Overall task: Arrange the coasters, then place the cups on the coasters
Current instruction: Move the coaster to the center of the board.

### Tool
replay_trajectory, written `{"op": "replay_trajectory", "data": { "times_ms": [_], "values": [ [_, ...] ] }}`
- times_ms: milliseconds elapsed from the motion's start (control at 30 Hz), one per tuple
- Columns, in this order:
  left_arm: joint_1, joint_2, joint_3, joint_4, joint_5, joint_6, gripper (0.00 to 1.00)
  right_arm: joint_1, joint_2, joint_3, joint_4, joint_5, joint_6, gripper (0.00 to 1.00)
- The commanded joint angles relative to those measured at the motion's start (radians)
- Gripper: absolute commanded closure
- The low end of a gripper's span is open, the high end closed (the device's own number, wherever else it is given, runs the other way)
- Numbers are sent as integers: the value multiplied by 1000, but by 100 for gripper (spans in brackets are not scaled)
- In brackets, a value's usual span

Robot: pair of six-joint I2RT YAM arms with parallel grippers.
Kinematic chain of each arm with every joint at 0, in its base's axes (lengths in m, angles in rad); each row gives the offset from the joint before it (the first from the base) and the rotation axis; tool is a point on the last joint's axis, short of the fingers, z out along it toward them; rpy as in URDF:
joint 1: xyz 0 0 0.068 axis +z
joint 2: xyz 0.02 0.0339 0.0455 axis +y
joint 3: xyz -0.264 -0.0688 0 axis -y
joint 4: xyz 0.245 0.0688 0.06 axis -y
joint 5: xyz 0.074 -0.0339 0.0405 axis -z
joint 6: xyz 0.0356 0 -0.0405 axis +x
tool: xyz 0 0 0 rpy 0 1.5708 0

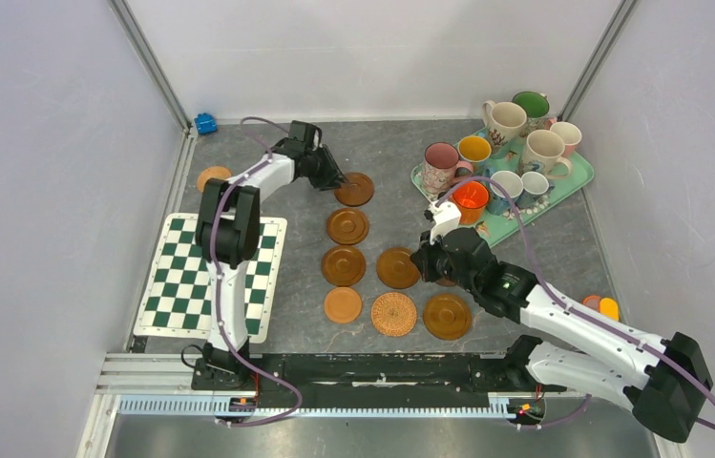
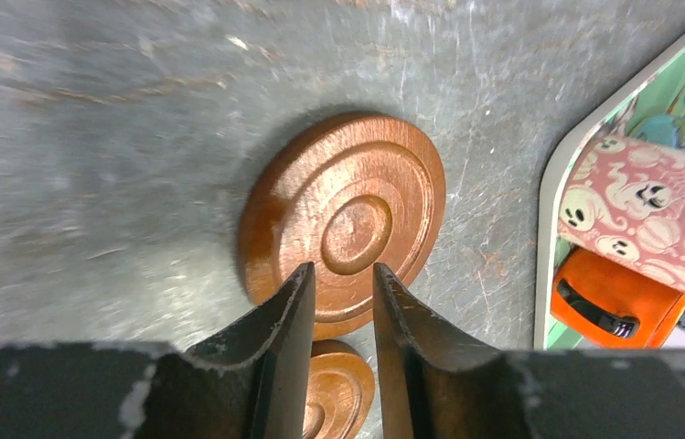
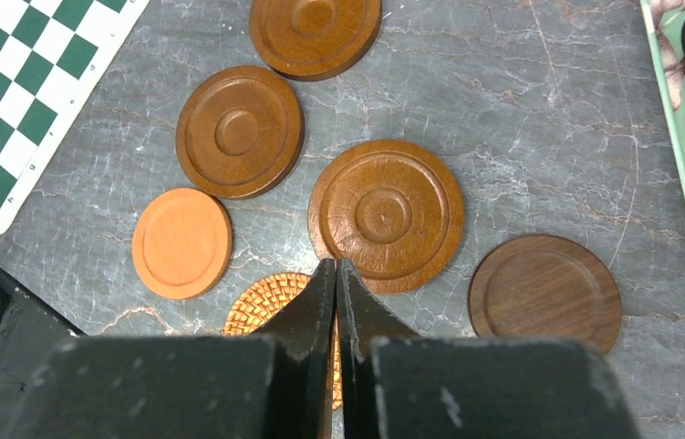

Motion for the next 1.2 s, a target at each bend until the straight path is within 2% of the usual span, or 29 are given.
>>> {"op": "replay_trajectory", "data": {
  "times_ms": [0, 233, 400, 567, 800, 1167],
  "values": [
    [62, -121, 16, -33, -51, 99, 63, 1, 24, 22, 40, -14, 8, 100],
    [221, -245, -145, 54, -150, 63, 65, 1, 59, 49, 71, -40, 14, 100],
    [377, -258, -179, 58, -138, 37, 66, 1, 86, 72, 77, -53, 7, 100],
    [486, -240, -182, 59, -150, 6, 66, 2, 107, 95, 72, -52, -6, 100],
    [581, -195, -173, 69, -165, -44, 65, 1, 112, 115, 64, -38, -18, 100],
    [643, -69, -73, 65, -193, -19, 65, 1, 132, 120, 73, -24, -34, 100]
  ]
}}
